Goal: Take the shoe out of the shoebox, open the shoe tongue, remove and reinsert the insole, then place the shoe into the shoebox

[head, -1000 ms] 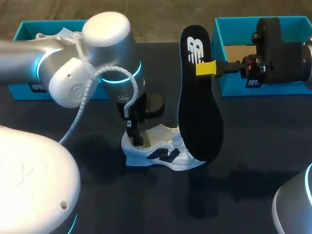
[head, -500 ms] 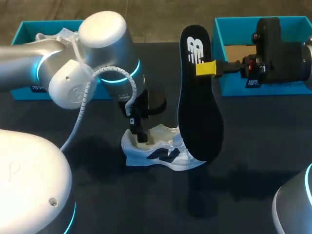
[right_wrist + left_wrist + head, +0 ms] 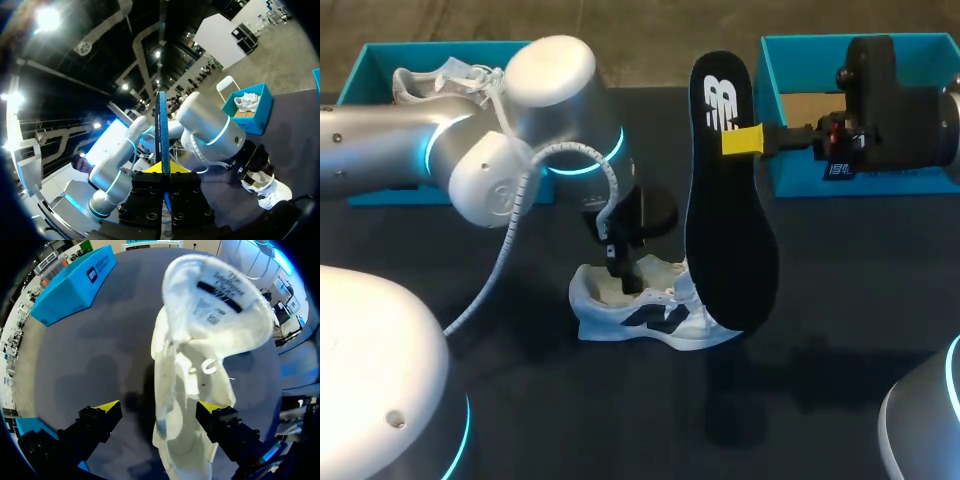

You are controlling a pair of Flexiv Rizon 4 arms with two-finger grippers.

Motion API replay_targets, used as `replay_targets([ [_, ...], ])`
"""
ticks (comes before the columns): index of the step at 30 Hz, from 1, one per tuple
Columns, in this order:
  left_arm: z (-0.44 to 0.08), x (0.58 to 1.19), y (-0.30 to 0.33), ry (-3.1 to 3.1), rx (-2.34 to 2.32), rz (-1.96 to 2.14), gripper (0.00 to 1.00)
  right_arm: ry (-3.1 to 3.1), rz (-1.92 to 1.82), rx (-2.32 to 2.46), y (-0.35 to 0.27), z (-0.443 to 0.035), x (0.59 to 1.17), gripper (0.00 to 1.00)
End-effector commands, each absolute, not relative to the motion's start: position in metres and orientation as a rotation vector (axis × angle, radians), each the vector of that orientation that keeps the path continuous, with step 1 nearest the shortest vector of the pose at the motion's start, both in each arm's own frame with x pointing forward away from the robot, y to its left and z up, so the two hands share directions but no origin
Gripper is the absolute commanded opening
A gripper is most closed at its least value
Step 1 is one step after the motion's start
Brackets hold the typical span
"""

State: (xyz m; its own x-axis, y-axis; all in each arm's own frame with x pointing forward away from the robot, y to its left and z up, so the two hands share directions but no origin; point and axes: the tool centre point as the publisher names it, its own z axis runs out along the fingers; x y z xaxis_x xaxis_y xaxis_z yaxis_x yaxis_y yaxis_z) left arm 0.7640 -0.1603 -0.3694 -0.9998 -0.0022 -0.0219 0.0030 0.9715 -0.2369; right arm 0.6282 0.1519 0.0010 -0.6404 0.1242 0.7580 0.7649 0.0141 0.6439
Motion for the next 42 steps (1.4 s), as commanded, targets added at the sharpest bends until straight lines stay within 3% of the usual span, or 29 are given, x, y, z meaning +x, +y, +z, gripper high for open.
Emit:
replay_targets([
  [1,-0.384,0.770,-0.169,3.112,0.007,-0.365,0.96,-1.796,-1.671,-0.909,0.154,0.000,0.629,0.00],
  [3,-0.386,0.770,-0.170,3.116,0.014,-0.356,0.83,-1.796,-1.671,-0.909,0.154,0.000,0.629,0.00],
  [5,-0.389,0.769,-0.173,3.120,0.024,-0.354,0.80,-1.796,-1.671,-0.909,0.154,0.000,0.629,0.00],
  [8,-0.391,0.767,-0.175,3.127,0.036,-0.355,0.62,-1.796,-1.671,-0.909,0.154,0.000,0.629,0.00],
  [13,-0.390,0.765,-0.180,3.139,0.048,-0.370,0.54,-1.796,-1.671,-0.909,0.154,0.000,0.629,0.00],
  [16,-0.394,0.763,-0.181,3.155,0.054,-0.363,0.40,-1.796,-1.671,-0.909,0.154,0.000,0.629,0.00],
  [18,-0.397,0.763,-0.181,3.163,0.060,-0.353,0.22,-1.796,-1.671,-0.909,0.154,0.000,0.629,0.00],
  [19,-0.397,0.762,-0.180,3.165,0.062,-0.353,0.00,-1.796,-1.671,-0.909,0.154,0.000,0.629,0.00],
  [32,-0.378,0.773,-0.164,3.232,0.347,-0.253,0.00,-1.796,-1.671,-0.909,0.154,0.000,0.629,0.00],
  [42,-0.362,0.785,-0.141,3.209,1.138,-0.120,0.00,-1.796,-1.671,-0.909,0.154,0.000,0.629,0.00],
])
